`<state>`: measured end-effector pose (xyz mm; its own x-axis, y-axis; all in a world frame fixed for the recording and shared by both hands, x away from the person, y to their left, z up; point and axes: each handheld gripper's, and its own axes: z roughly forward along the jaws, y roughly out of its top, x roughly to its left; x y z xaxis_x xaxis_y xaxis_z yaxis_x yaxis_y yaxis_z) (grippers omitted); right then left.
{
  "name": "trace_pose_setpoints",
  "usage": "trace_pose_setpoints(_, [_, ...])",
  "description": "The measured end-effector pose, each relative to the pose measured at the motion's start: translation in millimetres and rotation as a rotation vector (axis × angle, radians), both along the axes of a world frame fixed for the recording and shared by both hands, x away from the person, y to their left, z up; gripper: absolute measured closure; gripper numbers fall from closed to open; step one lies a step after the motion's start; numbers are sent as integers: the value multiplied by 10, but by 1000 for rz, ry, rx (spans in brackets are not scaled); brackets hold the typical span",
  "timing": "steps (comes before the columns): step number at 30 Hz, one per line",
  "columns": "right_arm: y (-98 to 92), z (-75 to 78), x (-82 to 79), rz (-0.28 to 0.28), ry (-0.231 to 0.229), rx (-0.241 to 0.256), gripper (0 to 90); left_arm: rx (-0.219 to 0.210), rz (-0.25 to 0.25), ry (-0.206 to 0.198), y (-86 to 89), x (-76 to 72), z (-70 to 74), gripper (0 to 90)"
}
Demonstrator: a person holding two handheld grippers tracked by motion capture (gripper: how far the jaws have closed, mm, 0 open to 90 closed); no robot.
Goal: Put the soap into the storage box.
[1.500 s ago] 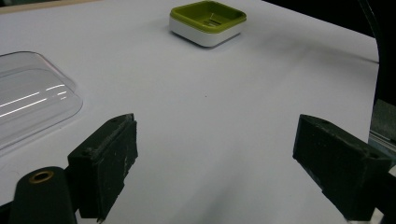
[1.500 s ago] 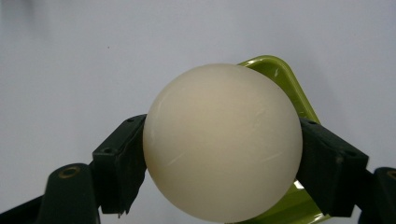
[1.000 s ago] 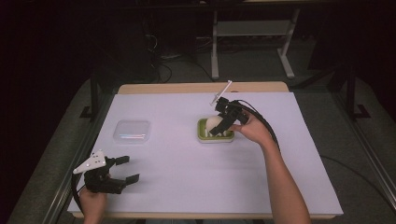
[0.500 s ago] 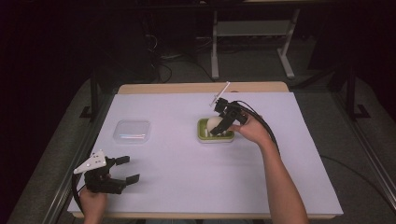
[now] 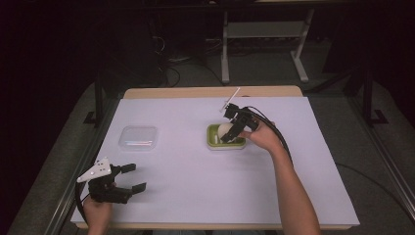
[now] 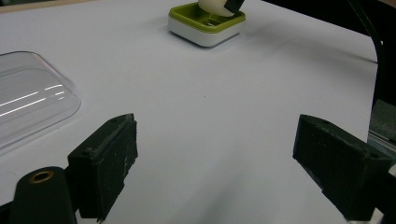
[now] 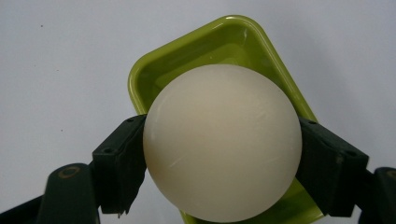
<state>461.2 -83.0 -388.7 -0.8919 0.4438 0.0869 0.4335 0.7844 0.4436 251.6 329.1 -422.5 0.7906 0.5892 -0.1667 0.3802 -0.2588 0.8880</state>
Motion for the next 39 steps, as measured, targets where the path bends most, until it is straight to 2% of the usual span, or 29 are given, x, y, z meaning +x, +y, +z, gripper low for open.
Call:
trace_pose_setpoints(15, [27, -47, 16, -8, 8, -19, 225, 1, 1, 0, -4, 0, 3, 132])
trace_pose_setpoints(28, [59, -58, 12, -6, -2, -21, 223, 0, 3, 0, 0, -1, 3, 132])
trace_pose_setpoints(30, [52, -41, 11, -8, -10, -13, 256, 1, 3, 0, 0, -1, 4, 132])
trace_pose_setpoints(31, [10, 38, 7, -5, -32, 51, 335, 1, 3, 0, 1, -1, 4, 132])
trace_pose_setpoints(32, [10, 38, 7, -5, -32, 51, 335, 0, 4, 0, 0, -1, 3, 132])
trace_pose_setpoints(33, [-6, 74, 5, -3, -36, 91, 331, 0, 4, 1, 0, 0, 3, 132])
trace_pose_setpoints(34, [-15, 164, -22, -12, -70, 101, 307, 0, 4, 1, -1, 0, 2, 132])
trace_pose_setpoints(37, [-27, 202, -46, -8, -94, 92, 303, 2, 2, 1, -7, -2, 4, 132])
trace_pose_setpoints(39, [-69, 194, -41, -26, -75, 86, 279, 3, 3, 1, -9, -4, 5, 132])
